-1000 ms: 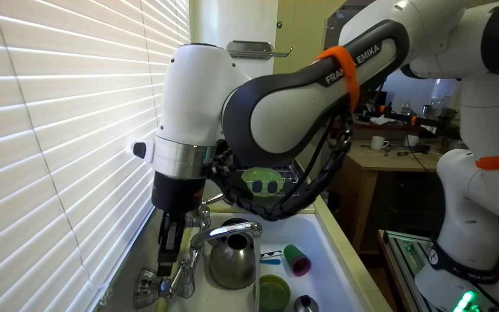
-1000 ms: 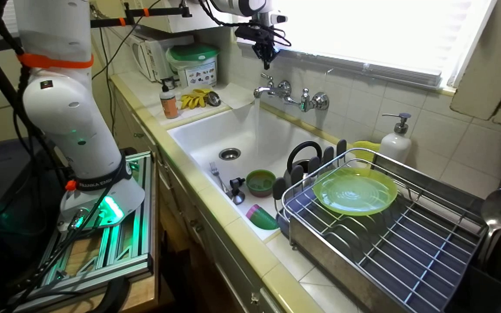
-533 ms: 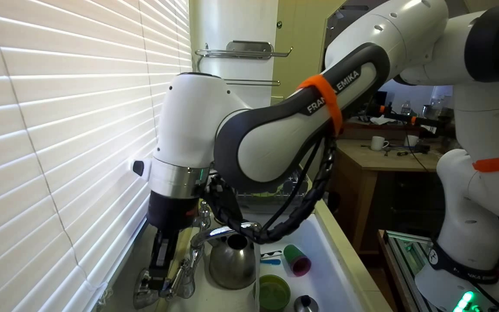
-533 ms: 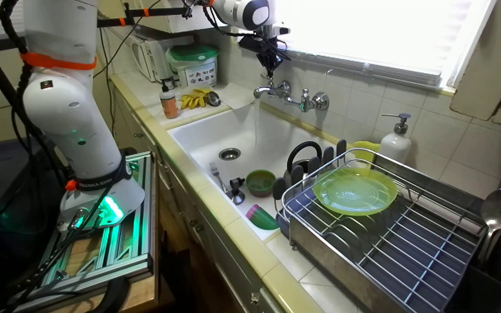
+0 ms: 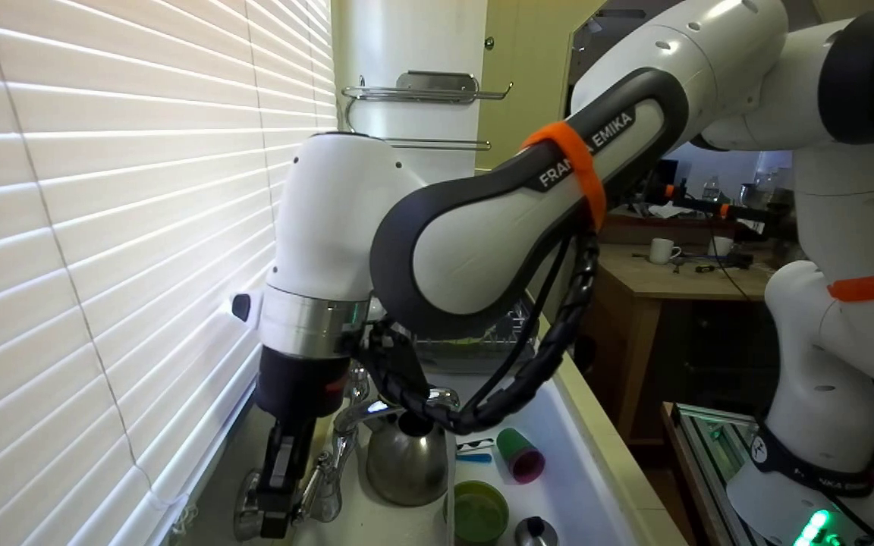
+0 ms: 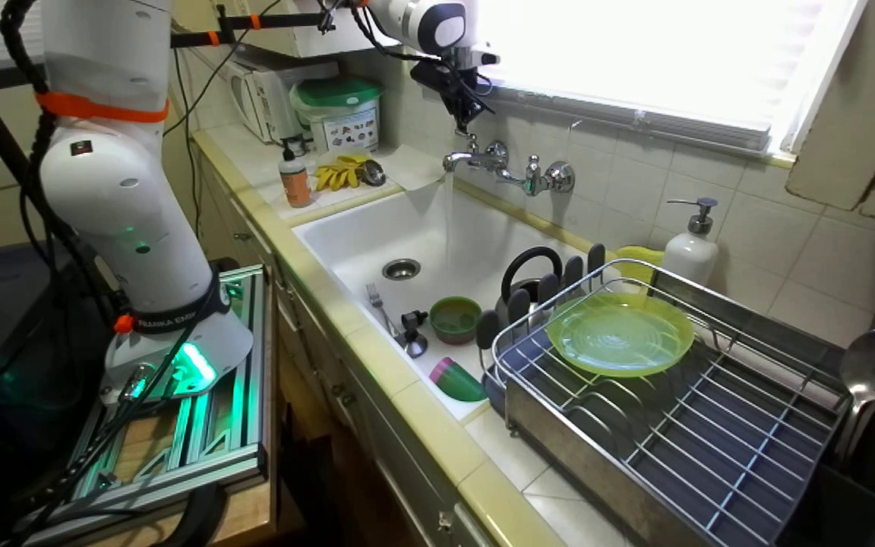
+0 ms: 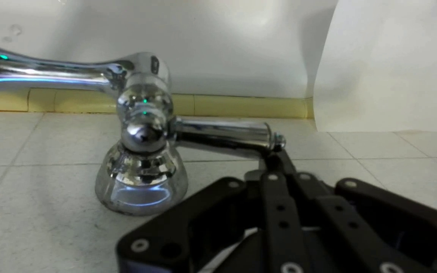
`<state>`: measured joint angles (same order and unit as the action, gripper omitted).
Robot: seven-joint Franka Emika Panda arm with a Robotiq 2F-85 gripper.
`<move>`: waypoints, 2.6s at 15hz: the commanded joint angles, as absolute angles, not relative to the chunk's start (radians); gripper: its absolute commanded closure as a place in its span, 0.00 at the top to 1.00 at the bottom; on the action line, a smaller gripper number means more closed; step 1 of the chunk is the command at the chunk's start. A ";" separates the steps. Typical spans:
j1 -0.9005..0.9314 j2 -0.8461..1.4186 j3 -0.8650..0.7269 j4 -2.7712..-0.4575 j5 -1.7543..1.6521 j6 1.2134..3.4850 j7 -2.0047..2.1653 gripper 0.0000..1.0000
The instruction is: Push both faucet handles forwards.
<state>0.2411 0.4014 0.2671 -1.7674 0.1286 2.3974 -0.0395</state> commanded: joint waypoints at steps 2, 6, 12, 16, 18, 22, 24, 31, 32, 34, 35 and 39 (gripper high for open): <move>0.239 0.352 0.261 -1.829 0.145 2.344 -0.019 0.00; 0.241 0.327 0.259 -1.856 0.134 2.308 -0.017 0.00; 0.243 0.265 0.242 -1.915 0.104 2.208 -0.004 0.00; 0.246 0.242 0.249 -1.910 0.088 2.225 -0.041 0.00; 0.244 0.224 0.271 -1.898 0.113 2.259 -0.102 0.00; 0.232 0.124 0.303 -1.935 0.216 2.219 -0.168 0.00; 0.232 0.053 0.303 -1.981 0.265 2.172 -0.159 0.26; 0.234 -0.268 0.250 -2.199 0.305 1.832 0.019 0.71; 0.231 -0.313 0.241 -2.217 0.296 1.755 0.060 0.80; 0.218 -0.424 0.227 -2.249 0.275 1.614 0.152 0.93; 0.209 -0.476 0.220 -2.263 0.269 1.551 0.191 0.99; 0.177 -0.510 0.222 -2.222 0.260 1.434 0.237 1.00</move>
